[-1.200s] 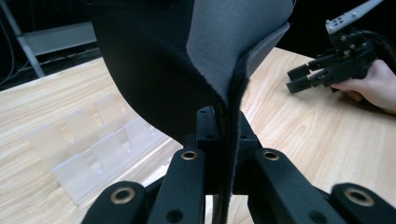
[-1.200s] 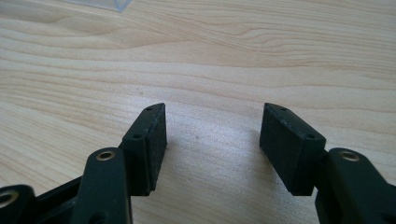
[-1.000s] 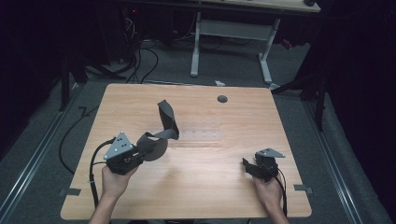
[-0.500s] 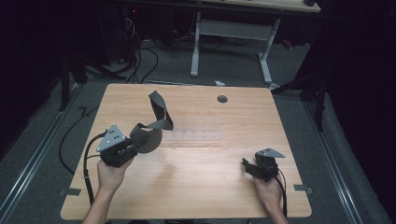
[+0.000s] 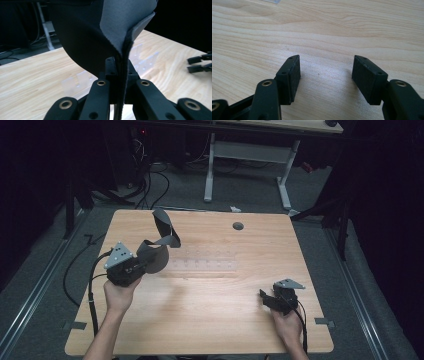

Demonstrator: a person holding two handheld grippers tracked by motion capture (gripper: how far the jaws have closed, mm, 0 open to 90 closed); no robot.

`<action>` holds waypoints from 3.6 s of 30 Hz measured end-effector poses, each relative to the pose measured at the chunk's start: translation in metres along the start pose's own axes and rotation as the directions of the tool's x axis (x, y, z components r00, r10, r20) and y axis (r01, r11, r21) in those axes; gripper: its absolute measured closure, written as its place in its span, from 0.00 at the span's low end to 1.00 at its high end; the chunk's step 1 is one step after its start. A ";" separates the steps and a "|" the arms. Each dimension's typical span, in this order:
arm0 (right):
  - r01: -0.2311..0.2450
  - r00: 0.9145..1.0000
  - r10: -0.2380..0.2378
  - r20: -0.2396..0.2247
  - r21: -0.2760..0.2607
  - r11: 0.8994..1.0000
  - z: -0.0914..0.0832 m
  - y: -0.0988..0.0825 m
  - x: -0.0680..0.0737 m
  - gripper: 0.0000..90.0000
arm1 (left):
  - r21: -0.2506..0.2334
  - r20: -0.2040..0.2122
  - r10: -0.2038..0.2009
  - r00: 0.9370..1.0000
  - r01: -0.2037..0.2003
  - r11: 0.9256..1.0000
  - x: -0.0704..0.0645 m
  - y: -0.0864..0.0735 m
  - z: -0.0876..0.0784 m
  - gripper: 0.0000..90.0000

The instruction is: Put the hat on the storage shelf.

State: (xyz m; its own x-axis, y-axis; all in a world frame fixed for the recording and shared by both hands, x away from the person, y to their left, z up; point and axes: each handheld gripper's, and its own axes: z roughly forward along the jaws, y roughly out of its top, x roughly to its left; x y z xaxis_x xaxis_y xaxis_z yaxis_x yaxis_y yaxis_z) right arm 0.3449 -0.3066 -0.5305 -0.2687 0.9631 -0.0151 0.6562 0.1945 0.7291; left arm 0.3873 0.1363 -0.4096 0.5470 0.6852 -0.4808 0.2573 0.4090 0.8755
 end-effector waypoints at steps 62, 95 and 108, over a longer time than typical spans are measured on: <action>0.003 1.000 -0.003 -0.001 0.000 1.000 0.000 0.000 0.000 0.44 | 0.010 -0.142 0.062 0.988 -0.062 0.998 0.040 -0.042 0.051 0.96; 0.003 1.000 -0.003 0.000 0.000 1.000 0.000 0.000 0.000 0.44 | 0.070 -0.246 -0.031 0.969 0.050 0.996 0.051 -0.045 0.030 0.51; 0.003 1.000 -0.003 0.000 0.000 1.000 0.000 0.000 0.000 0.44 | 0.113 -0.257 -0.033 0.966 0.064 0.992 0.053 -0.061 0.000 0.41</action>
State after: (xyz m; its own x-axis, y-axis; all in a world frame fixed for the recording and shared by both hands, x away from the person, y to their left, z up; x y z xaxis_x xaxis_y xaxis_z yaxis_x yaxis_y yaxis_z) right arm 0.3446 -0.3063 -0.5306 -0.2713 0.9623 -0.0174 0.6553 0.1979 0.7290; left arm 0.4003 0.1479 -0.4886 0.3152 0.8029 -0.5059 0.3800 0.3817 0.8426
